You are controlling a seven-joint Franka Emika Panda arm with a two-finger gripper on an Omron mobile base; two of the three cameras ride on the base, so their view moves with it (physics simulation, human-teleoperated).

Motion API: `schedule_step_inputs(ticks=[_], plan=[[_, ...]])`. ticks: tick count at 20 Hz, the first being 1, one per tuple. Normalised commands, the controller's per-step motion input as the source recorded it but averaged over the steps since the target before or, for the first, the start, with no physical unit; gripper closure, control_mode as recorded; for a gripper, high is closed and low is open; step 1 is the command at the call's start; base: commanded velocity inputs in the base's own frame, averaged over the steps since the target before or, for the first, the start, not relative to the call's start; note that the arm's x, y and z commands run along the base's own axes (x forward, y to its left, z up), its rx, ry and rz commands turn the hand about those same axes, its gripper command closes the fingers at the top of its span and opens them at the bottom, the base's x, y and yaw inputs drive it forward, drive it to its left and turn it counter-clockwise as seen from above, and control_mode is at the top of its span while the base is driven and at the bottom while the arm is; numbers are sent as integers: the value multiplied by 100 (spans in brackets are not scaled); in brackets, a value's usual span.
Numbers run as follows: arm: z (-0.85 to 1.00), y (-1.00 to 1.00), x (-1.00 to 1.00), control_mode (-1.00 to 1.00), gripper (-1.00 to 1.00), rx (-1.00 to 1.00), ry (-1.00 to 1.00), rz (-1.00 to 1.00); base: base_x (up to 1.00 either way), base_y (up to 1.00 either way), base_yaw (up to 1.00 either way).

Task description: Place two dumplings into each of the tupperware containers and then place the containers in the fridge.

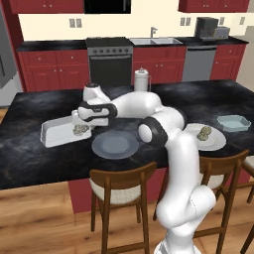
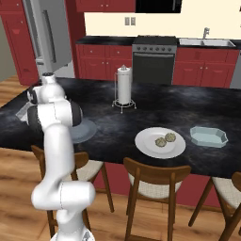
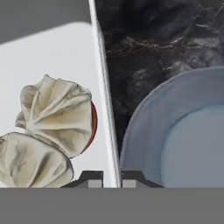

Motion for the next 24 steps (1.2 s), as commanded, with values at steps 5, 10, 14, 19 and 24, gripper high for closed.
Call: schedule_step_inputs(ticks=[5, 10, 14, 19, 24], plan=[[60, -73, -64, -100, 100, 4, 0, -33, 0, 0, 0], [43, -100, -76, -100, 100, 10, 0, -45, 0, 0, 0], [20, -88, -70, -100, 100, 5, 0, -45, 0, 0, 0], [27, -76, -64, -100, 100, 2, 1, -45, 0, 0, 0], [39, -38, -47, -100, 100, 1, 4, -45, 0, 0, 0]])
